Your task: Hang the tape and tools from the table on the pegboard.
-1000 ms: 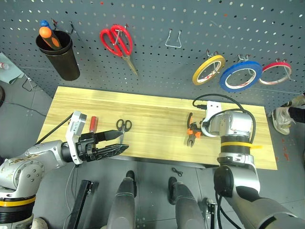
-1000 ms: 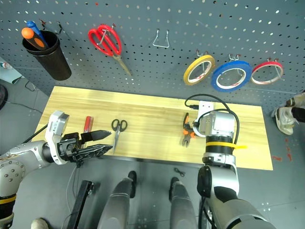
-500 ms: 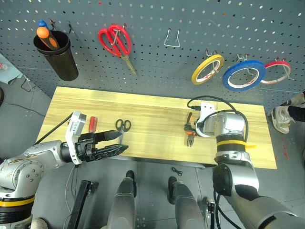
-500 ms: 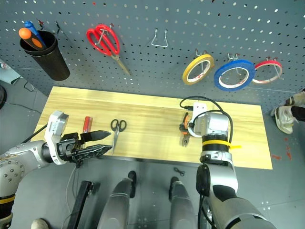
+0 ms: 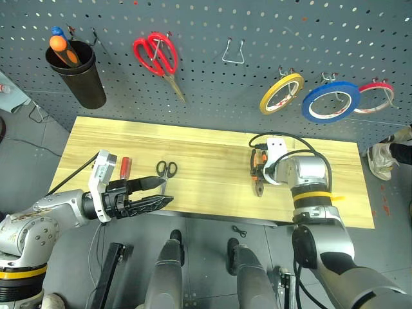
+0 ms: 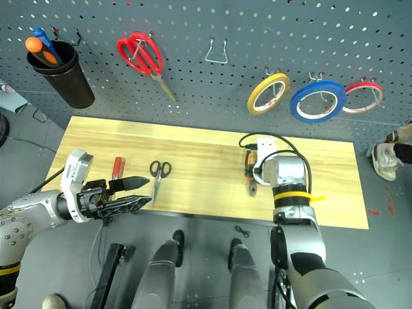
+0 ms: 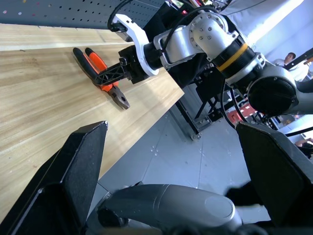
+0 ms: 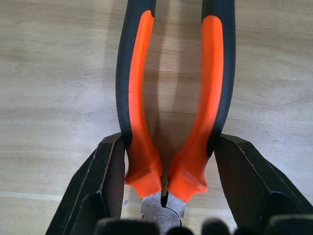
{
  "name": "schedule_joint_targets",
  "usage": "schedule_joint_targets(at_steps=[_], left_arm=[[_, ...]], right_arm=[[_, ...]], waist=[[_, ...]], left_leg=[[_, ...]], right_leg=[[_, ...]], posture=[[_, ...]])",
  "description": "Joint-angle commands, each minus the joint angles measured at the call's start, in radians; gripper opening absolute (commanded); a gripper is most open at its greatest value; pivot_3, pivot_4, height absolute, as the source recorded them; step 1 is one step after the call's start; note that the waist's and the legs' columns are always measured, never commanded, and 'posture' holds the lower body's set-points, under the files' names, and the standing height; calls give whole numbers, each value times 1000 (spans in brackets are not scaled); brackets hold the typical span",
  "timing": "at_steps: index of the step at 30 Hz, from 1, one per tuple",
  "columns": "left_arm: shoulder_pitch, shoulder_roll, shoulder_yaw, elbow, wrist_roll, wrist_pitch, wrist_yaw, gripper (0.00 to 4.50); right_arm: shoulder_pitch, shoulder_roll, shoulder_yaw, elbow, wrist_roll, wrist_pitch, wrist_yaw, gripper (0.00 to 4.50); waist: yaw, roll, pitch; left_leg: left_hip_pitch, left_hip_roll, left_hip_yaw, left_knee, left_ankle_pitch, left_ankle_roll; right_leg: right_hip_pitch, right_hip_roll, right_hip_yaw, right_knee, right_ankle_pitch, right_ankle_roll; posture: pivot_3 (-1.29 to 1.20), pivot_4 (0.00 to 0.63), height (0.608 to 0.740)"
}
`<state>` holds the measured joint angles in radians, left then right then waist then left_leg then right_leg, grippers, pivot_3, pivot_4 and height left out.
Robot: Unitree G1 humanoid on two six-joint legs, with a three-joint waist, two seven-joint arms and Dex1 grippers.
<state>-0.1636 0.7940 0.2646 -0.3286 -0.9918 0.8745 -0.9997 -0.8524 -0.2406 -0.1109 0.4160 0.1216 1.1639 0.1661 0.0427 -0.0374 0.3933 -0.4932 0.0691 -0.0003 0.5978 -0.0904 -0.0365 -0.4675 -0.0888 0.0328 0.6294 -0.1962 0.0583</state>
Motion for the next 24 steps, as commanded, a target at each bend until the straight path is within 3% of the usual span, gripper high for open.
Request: schedule_joint_targets(at_steps=[1, 6, 10, 13, 17, 24], left_arm=[[-1, -16, 25, -24, -27, -10, 17, 4500], [-26, -64, 88, -51, -130, 18, 120, 4500], [-113, -118, 149, -60, -282, 23, 281, 4500], [-190, -156, 179, -29, -349, -2, 398, 4500], [-312, -231, 176, 9, -370, -64, 515, 4500], [-411, -271, 140, 48, -337, -104, 546, 4500]], right_arm=[[51, -58, 65, -403, 147, 96, 174, 2431], [110, -107, 34, -891, 291, 23, 279, 2431], [39, -53, -7, -1029, 283, -178, 223, 2431], [-18, -20, 30, -983, 211, -313, 155, 2431], [-126, 13, 110, -738, 56, -710, 128, 2431], [-272, 78, 90, -272, -39, -1122, 46, 2431]], waist=[[1, 0, 0], [-2, 0, 0], [-1, 0, 0], [-1, 0, 0], [-3, 0, 0], [-3, -1, 0]], left_leg=[[-1, 0, 0, 0, 0, 0], [-3, 1, 0, 0, 0, 0], [-3, 1, -1, 1, 0, 0], [-3, 1, -1, 5, 1, -1], [-2, 1, -1, 8, 1, -1], [-2, 0, -1, 8, 1, 0]], right_leg=[[-1, 0, 0, 0, 0, 0], [-4, 0, 0, 2, 0, 0], [-4, 1, 0, 2, -1, 2], [-2, 1, 0, 2, 0, 4], [1, 1, 0, 1, 1, 6], [2, 1, 0, 1, 6, 0]], posture=[[180, 376, 740], [158, 366, 740], [135, 357, 740], [123, 357, 740], [125, 359, 740], [147, 352, 740]])
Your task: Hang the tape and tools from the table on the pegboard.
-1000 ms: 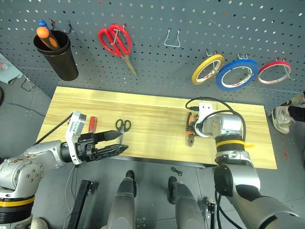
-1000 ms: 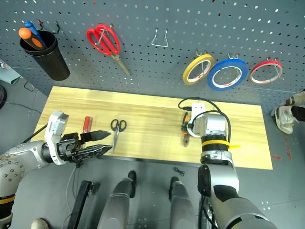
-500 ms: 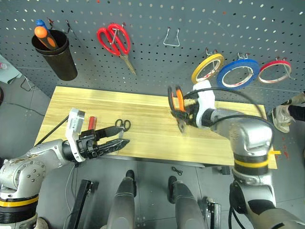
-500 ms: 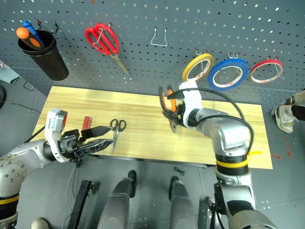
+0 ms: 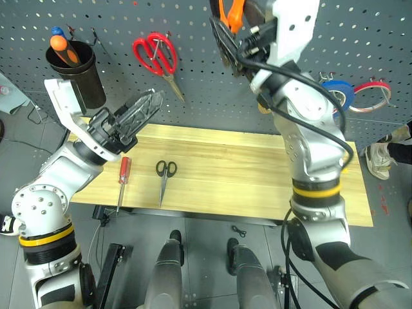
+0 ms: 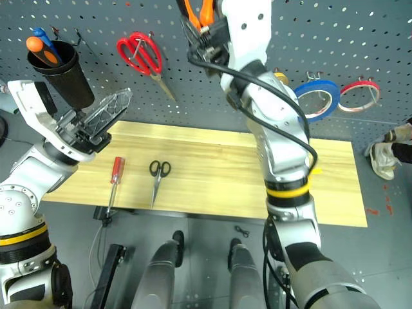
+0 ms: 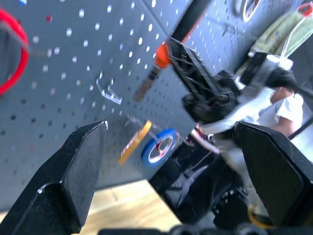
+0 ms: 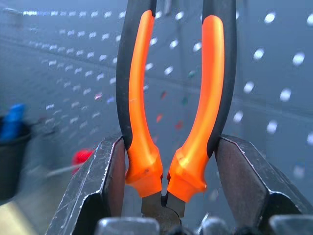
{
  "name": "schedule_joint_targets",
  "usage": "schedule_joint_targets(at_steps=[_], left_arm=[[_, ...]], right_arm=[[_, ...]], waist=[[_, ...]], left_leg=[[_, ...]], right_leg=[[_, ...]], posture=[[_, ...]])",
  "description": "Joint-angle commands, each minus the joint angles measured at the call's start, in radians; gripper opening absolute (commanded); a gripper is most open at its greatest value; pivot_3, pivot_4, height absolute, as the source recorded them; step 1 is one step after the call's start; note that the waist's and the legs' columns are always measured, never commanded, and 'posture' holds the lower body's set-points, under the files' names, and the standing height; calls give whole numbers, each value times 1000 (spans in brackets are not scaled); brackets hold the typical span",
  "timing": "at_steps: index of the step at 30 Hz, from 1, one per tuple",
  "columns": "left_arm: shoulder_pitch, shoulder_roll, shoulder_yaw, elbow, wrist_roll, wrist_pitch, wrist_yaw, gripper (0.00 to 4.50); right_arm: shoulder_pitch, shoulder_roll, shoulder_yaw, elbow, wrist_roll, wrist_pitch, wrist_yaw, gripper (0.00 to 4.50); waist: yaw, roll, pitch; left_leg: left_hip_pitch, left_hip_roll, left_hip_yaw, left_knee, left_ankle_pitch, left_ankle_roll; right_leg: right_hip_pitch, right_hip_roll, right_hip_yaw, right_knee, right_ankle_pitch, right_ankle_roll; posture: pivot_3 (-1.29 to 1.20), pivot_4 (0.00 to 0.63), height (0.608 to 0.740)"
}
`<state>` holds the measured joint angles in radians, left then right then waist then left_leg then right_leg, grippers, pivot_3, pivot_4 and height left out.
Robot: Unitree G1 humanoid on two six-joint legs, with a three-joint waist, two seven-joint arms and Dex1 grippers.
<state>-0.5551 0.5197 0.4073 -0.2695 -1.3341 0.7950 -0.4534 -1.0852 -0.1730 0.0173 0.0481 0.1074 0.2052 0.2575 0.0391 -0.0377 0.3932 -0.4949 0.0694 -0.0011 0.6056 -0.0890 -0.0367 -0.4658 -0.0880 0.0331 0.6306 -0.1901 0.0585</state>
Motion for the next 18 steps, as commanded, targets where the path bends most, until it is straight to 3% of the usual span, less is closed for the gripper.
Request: schedule_joint_targets(at_steps=[1, 11, 18], left_arm=[[-23, 4, -5, -12, 5, -25, 2, 4500], [-9, 32, -3, -24, -12, -13, 5, 4500], [-3, 43, -5, -26, -18, -7, 2, 4500]], right_arm=[[-51, 12, -47, 139, -32, -201, -61, 2431], [-80, -8, -45, 321, -105, -431, -119, 2431], [-76, -2, -50, 365, -110, -449, -138, 2431]], waist=[[1, 0, 0], [8, 0, 0], [9, 0, 0]], left_leg=[[0, 0, 0, 0, 0, 0], [-1, 0, 0, -1, 0, 0], [-1, 0, 0, -1, 0, -1]], right_leg=[[0, 0, 0, 0, 0, 0], [-1, 0, -1, 0, 0, 0], [-1, 0, -1, 0, 0, -1]], posture=[[165, 349, 740], [195, 338, 740], [195, 338, 740]])
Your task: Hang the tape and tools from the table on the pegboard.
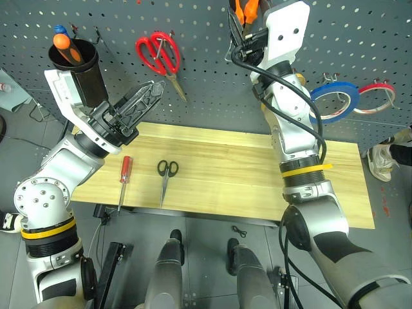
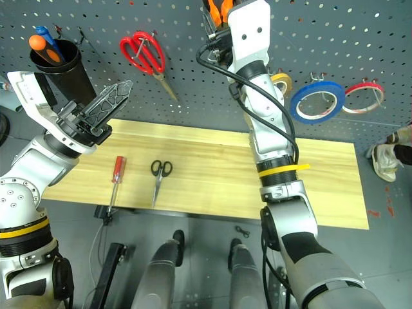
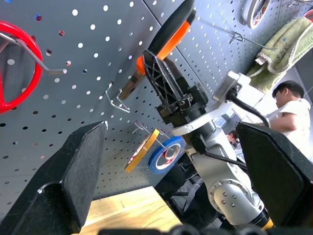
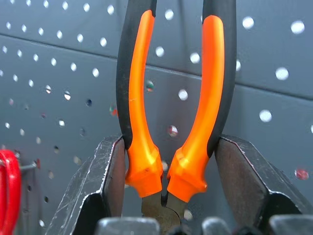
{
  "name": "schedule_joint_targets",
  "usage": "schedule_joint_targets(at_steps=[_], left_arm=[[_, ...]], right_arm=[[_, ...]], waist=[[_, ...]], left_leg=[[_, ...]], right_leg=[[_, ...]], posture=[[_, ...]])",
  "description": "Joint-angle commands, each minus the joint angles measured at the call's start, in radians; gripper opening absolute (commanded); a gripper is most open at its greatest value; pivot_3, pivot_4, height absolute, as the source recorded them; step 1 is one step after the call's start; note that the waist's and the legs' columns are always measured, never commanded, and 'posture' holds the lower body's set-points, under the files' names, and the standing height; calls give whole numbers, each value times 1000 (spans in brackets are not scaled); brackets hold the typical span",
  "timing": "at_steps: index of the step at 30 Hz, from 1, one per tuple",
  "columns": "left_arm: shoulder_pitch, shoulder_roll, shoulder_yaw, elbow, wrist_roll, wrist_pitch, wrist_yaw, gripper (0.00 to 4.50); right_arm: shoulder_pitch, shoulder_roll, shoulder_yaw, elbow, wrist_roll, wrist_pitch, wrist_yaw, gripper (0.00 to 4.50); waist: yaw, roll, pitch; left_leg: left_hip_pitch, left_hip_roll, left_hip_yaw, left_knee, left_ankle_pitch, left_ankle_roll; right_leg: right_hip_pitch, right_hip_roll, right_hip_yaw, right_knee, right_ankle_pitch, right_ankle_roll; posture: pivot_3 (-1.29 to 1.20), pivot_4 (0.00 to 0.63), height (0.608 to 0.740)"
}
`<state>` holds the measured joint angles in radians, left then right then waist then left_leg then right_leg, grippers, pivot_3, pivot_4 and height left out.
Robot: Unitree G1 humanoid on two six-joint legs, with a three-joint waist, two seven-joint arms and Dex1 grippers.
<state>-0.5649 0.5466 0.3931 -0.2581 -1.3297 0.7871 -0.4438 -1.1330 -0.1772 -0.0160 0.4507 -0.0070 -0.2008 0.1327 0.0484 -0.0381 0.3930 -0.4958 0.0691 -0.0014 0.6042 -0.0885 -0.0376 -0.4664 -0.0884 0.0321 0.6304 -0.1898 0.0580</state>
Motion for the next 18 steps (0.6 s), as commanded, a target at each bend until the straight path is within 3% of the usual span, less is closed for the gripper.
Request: schedule_joint_targets(at_steps=[1, 4, 6, 9, 14, 18], left_arm=[[8, 16, 9, -38, -24, 1, -8, 4500], [8, 18, 3, -41, -22, 3, -11, 4500], [10, 18, -1, -48, -22, 5, -9, 4500], [14, 20, 2, -57, -32, 8, 1, 4500], [15, 21, 0, -59, -36, 5, 6, 4500], [42, 24, 5, -80, -45, 11, 22, 4500]], right_arm=[[-24, 5, -14, -41, 5, -43, -14, 2431], [-13, 14, -10, -44, 6, -31, -15, 2431], [2, 16, -6, -41, -2, -21, -17, 3447], [31, 11, 5, -46, -12, -9, -6, 4398], [63, 10, 12, -94, -14, 25, 6, 4479], [136, 3, 19, -246, 17, 136, 49, 4479]], waist=[[0, 0, 0], [0, 0, 0], [2, 0, 0], [4, 0, 0], [4, 0, 0], [4, 0, 0]], left_leg=[[0, 0, 0, 0, 0, 0], [0, 0, 0, 0, 0, 0], [0, 0, 0, 0, 0, 0], [0, 0, 0, 0, 0, 0], [1, 0, 0, 0, 0, 0], [1, 0, 0, 0, 0, -1]], right_leg=[[0, 0, 0, 0, 0, 0], [0, 0, 0, 0, 0, 0], [0, 0, 0, 0, 0, 0], [0, 0, 0, 0, 0, 0], [1, 0, 0, 1, 0, 0], [1, 0, 0, 1, 0, 0]], posture=[[196, 333, 740], [196, 333, 740], [196, 333, 740], [201, 331, 740], [201, 331, 740], [201, 315, 740]])
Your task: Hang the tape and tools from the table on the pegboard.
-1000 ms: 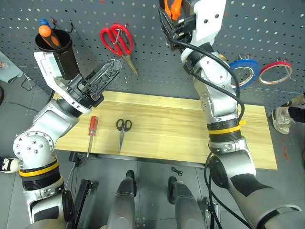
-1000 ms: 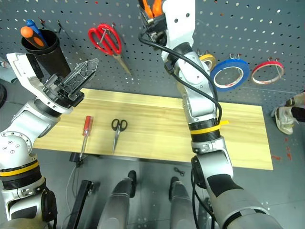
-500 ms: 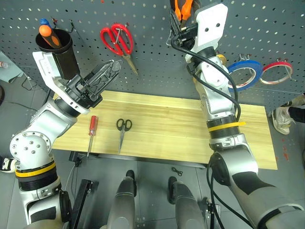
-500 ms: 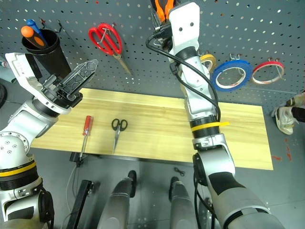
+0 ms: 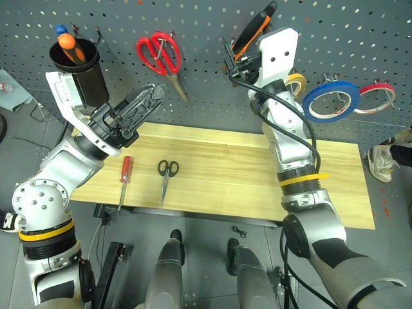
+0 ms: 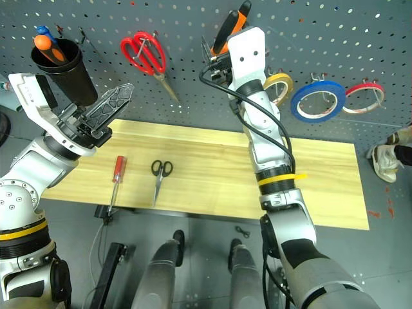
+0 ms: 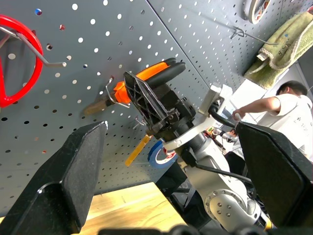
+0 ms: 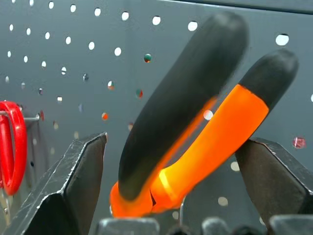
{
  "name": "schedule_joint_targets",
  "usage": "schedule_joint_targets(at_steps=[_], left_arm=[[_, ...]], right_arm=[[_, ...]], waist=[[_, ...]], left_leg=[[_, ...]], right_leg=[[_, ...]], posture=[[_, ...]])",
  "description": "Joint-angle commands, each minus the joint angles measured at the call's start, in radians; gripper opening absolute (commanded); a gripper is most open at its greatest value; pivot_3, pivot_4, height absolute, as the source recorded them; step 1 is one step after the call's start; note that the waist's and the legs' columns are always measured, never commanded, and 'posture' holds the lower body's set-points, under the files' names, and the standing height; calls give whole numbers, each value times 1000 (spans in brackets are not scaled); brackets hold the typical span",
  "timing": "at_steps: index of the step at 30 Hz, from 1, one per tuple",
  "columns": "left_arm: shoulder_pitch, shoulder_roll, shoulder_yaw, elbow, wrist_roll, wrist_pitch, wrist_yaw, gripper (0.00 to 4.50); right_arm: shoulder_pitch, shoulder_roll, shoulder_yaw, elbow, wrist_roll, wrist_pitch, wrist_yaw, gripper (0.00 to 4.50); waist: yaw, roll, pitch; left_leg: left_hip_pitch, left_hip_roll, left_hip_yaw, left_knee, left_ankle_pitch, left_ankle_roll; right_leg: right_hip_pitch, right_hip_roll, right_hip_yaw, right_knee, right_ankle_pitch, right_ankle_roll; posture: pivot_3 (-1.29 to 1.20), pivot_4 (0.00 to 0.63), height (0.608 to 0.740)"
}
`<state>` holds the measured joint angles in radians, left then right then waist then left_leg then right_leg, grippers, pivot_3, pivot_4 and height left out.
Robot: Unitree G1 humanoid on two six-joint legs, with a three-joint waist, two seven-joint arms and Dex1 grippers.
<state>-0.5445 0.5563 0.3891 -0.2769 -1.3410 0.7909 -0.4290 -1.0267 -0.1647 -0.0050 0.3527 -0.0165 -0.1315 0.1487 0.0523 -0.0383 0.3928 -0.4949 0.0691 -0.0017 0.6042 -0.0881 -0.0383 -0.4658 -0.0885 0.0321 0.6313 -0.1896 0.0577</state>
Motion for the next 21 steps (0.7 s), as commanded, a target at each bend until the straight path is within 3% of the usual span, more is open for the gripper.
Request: schedule_joint_targets(at_steps=[1, 8, 16, 21], left_arm=[[37, 19, 11, -69, -33, 11, 11, 4500], [200, 100, 16, -126, 30, 35, 4, 4500], [429, 75, -156, -167, 475, -23, 219, 4500], [441, -16, -264, -148, 659, -22, 350, 4500]], right_arm=[[56, -14, 7, -200, 45, 112, 55, 4479], [223, -133, 10, -533, 155, 377, 238, 4479], [412, -349, 36, -725, 487, 733, 600, 4479], [454, -417, 62, -714, 541, 748, 737, 4479]], waist=[[1, 0, 0], [7, 0, 0], [14, 1, -9], [16, 1, -9]], left_leg=[[0, 0, 0, 0, 0, 0], [1, 0, 0, 0, 0, 0], [3, 0, 0, -1, 0, -1], [3, 0, 1, 1, 0, -1]], right_leg=[[0, 0, 0, 0, 0, 0], [1, 0, 0, 0, 0, 0], [3, 0, 0, -3, 0, -1], [4, -1, 0, -3, -1, 0]], posture=[[201, 315, 740], [192, 320, 740], [163, 349, 740], [148, 379, 740]])
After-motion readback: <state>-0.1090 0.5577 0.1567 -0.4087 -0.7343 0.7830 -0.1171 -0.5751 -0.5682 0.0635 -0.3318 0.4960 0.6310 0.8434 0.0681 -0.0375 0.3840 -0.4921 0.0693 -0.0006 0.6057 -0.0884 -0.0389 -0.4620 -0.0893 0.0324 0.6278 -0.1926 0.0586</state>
